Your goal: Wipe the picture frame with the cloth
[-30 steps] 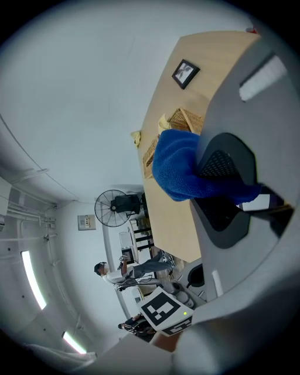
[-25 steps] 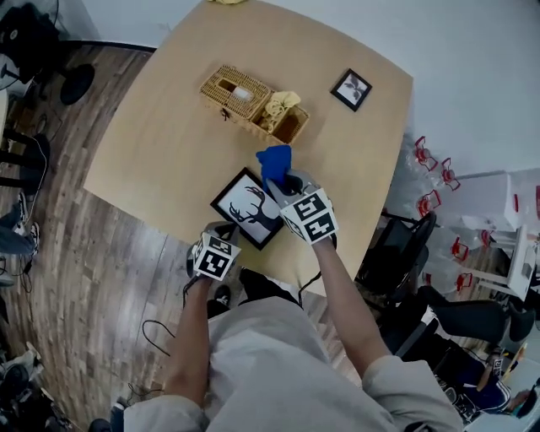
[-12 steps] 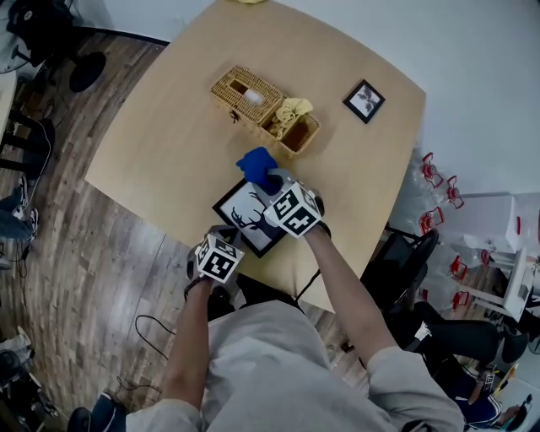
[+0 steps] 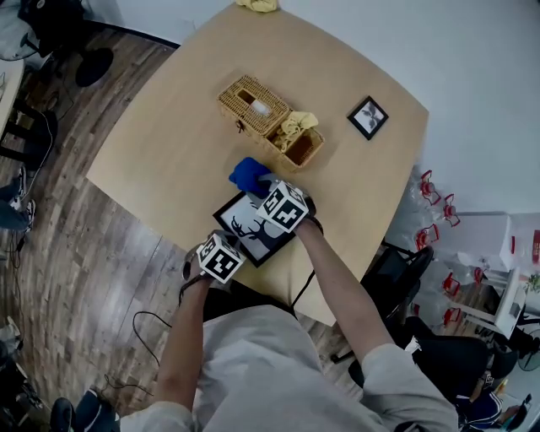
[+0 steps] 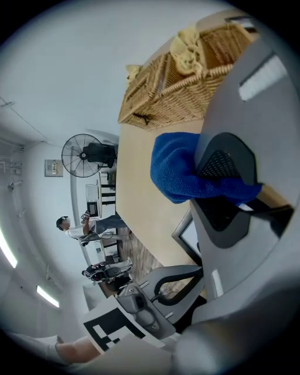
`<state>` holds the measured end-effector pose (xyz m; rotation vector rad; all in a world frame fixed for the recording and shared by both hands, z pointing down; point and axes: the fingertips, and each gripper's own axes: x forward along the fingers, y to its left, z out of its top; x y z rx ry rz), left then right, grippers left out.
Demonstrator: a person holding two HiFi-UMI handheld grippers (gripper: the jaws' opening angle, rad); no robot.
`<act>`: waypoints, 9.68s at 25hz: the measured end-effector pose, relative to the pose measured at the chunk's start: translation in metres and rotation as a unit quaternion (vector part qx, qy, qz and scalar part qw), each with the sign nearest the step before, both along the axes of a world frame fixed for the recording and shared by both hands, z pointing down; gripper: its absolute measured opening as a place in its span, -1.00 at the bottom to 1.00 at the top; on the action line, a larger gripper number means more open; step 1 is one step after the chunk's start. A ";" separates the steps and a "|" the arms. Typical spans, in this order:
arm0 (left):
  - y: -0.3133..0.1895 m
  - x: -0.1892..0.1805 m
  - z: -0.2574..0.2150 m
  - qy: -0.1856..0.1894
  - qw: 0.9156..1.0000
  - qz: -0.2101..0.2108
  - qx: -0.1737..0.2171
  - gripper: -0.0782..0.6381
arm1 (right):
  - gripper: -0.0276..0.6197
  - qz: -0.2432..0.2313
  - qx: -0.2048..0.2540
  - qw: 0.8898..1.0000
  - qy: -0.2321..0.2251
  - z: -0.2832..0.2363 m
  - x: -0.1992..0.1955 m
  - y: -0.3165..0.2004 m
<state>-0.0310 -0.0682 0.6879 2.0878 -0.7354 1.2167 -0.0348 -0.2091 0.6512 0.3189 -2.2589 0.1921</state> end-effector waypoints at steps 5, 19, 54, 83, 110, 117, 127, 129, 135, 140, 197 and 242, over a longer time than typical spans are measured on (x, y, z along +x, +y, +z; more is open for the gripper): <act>-0.003 0.000 -0.002 0.010 1.000 -0.011 0.002 -0.64 | -0.77 0.007 -0.032 0.999 0.014 0.022 -0.006 0.005; -0.005 0.002 -0.001 -0.011 1.000 -0.007 -0.019 -0.64 | -0.77 0.041 -0.017 0.998 0.035 0.028 -0.008 0.006; -0.004 0.001 -0.003 -0.015 1.000 -0.017 0.003 -0.64 | -0.77 0.073 -0.022 0.997 0.030 0.030 0.018 0.030; -0.003 0.000 -0.003 -0.015 0.999 -0.026 0.015 -0.64 | -0.77 0.067 -0.033 0.997 0.023 0.032 0.064 0.077; -0.003 0.000 -0.002 -0.026 0.999 -0.021 0.023 -0.64 | -0.77 0.089 -0.051 0.994 0.024 0.034 0.114 0.121; -0.004 0.001 -0.002 -0.032 0.999 -0.015 0.021 -0.64 | -0.77 0.092 -0.060 0.994 0.018 0.031 0.118 0.122; -0.002 0.002 -0.002 -0.030 0.999 0.005 0.018 -0.64 | -0.77 0.101 -0.062 0.993 0.016 0.031 0.133 0.133; -0.003 0.003 -0.002 -0.028 0.999 0.008 0.018 -0.64 | -0.77 0.102 -0.062 0.993 0.017 0.031 0.135 0.134; -0.003 0.001 -0.003 -0.024 0.999 0.009 0.022 -0.64 | -0.77 0.097 -0.052 0.994 0.025 0.029 0.130 0.133; -0.003 0.001 -0.003 -0.025 0.999 0.014 0.019 -0.64 | -0.77 0.094 -0.052 0.994 0.025 0.028 0.126 0.141; -0.004 0.001 -0.003 -0.021 1.000 0.000 0.013 -0.64 | -0.77 0.058 -0.095 0.994 0.022 0.035 0.072 0.150; -0.001 -0.001 -0.001 0.000 1.000 -0.012 0.013 -0.64 | -0.77 0.016 -0.074 0.997 0.030 0.038 -0.009 0.077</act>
